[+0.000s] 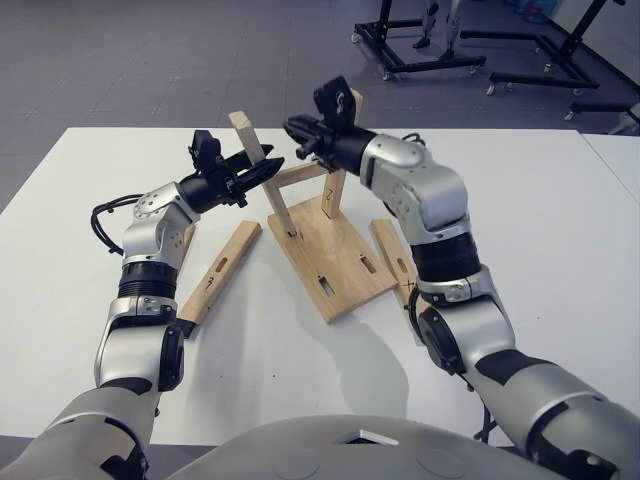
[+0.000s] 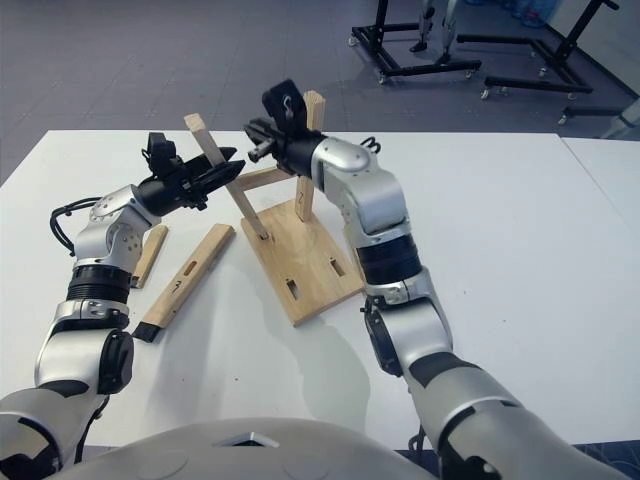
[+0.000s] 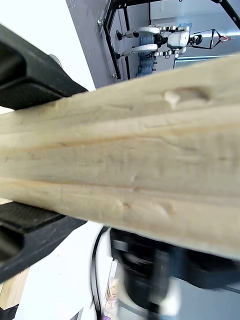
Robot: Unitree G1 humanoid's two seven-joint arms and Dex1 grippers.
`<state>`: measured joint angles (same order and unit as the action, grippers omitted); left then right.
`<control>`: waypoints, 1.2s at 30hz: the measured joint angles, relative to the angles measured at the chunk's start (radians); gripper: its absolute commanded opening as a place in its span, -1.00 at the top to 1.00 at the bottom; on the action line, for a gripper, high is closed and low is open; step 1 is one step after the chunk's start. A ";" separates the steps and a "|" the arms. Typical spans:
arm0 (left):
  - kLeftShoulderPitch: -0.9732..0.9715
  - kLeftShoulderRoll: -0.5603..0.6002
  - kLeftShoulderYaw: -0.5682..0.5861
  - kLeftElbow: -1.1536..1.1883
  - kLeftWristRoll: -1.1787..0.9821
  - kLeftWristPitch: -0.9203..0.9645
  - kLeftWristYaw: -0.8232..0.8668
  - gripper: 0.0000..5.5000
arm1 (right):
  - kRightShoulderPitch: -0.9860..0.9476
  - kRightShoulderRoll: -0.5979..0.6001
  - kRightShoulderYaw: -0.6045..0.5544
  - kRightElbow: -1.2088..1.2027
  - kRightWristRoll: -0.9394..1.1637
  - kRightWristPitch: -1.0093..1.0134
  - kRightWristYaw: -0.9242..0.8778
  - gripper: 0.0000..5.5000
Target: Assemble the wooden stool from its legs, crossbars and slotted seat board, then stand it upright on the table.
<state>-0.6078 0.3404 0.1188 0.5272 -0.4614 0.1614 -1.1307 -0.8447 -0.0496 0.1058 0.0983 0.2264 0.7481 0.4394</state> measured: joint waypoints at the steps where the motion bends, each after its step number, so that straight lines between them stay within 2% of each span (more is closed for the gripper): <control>1: 0.000 0.001 -0.003 -0.001 0.002 0.002 0.001 0.27 | -0.001 0.003 -0.002 -0.003 0.006 0.008 -0.002 0.78; 18: -0.057 0.076 -0.132 -0.104 0.091 0.148 0.063 0.27 | 0.023 -0.022 0.010 -0.018 0.008 0.014 -0.021 0.78; 29: -0.073 0.085 -0.124 -0.130 0.078 0.243 0.071 0.27 | 0.067 -0.054 0.015 0.011 -0.023 -0.021 -0.028 0.78; 36: -0.072 0.085 -0.122 -0.132 0.081 0.252 0.073 0.27 | 0.151 -0.093 0.125 0.082 -0.093 -0.148 0.018 0.78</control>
<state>-0.6802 0.4258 -0.0031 0.3955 -0.3808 0.4134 -1.0577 -0.6934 -0.1428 0.2308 0.1799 0.1338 0.5996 0.4573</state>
